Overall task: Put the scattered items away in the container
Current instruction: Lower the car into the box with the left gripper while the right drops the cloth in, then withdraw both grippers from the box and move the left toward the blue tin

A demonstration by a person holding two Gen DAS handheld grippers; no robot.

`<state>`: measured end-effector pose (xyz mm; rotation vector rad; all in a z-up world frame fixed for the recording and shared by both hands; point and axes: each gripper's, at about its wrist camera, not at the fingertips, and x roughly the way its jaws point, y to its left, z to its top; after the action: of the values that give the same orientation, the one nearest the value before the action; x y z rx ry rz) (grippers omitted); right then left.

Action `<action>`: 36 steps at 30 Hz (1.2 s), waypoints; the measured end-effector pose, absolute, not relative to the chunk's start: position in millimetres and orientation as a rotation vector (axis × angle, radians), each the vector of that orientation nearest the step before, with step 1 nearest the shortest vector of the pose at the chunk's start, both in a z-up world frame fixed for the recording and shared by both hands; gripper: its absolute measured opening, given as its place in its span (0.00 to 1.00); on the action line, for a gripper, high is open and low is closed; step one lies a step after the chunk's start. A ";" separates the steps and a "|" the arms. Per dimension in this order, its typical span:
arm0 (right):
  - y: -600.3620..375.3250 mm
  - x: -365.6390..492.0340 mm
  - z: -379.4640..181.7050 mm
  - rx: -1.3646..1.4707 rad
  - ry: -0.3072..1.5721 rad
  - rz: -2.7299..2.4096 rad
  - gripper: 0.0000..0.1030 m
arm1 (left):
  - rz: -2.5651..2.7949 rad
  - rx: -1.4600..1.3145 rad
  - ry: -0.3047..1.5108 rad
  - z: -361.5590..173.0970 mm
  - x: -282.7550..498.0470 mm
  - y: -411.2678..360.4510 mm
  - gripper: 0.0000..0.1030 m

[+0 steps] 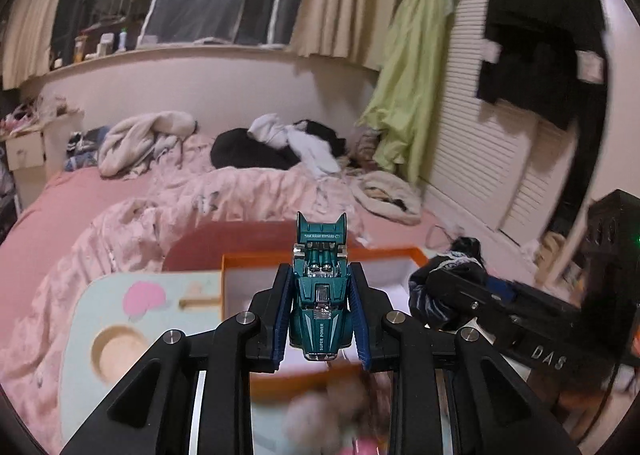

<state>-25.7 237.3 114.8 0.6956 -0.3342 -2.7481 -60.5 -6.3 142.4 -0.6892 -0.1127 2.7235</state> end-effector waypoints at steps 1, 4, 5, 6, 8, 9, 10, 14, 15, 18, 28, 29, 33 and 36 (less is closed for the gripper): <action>238.6 -39.4 110.4 0.734 -0.353 -2.780 0.59 | 2.729 -0.741 -0.099 134.8 -74.6 -2.7 0.48; 245.5 -74.8 78.9 1.004 -0.406 -2.700 0.78 | 2.764 -0.961 -0.019 96.6 -106.1 2.5 0.71; 241.5 -74.1 73.6 1.020 -0.315 -2.724 0.77 | 2.736 -0.967 -0.028 89.1 -107.4 2.6 0.70; 236.0 -69.3 71.8 1.002 -0.223 -2.757 0.78 | 2.778 -0.851 0.005 88.1 -98.2 4.5 0.70; 223.5 -60.9 66.4 0.988 -0.095 -2.781 0.78 | 2.785 -0.873 0.052 86.3 -96.1 8.7 0.67; 220.9 -57.2 65.9 0.979 -0.077 -2.798 0.78 | 2.780 -0.880 0.058 87.5 -95.5 8.7 0.67; 221.5 -54.5 67.0 0.973 -0.098 -2.789 0.78 | 2.772 -0.857 0.031 92.8 -91.3 4.3 0.67; 242.8 -22.1 89.5 0.794 -0.292 -2.819 0.78 | 2.770 -0.745 -0.090 115.5 -58.5 -19.4 0.78; 246.8 -13.2 95.5 0.756 -0.318 -2.811 0.78 | 2.759 -0.733 -0.103 120.3 -47.1 -24.8 0.86; 243.5 20.5 103.7 0.741 -0.272 -2.768 0.78 | 2.736 -0.724 -0.051 113.8 -3.2 -37.9 0.90; 236.8 71.6 15.8 1.135 0.098 -2.853 0.91 | 2.873 -1.062 0.130 10.5 35.9 -61.4 1.00; 236.8 62.5 11.7 1.144 0.089 -2.827 0.92 | 2.865 -1.058 0.136 9.9 34.3 -60.5 1.00; 235.7 37.6 -7.8 1.140 0.086 -2.818 0.99 | 2.825 -1.074 0.088 3.4 26.4 -64.5 1.00; 232.2 28.4 -16.4 1.133 0.095 -2.821 0.99 | 2.831 -1.068 0.090 2.4 26.6 -65.4 1.00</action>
<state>28.4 232.2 -16.4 1.1329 0.0950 -2.8208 26.6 -65.4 2.4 -1.0680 0.0898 2.8309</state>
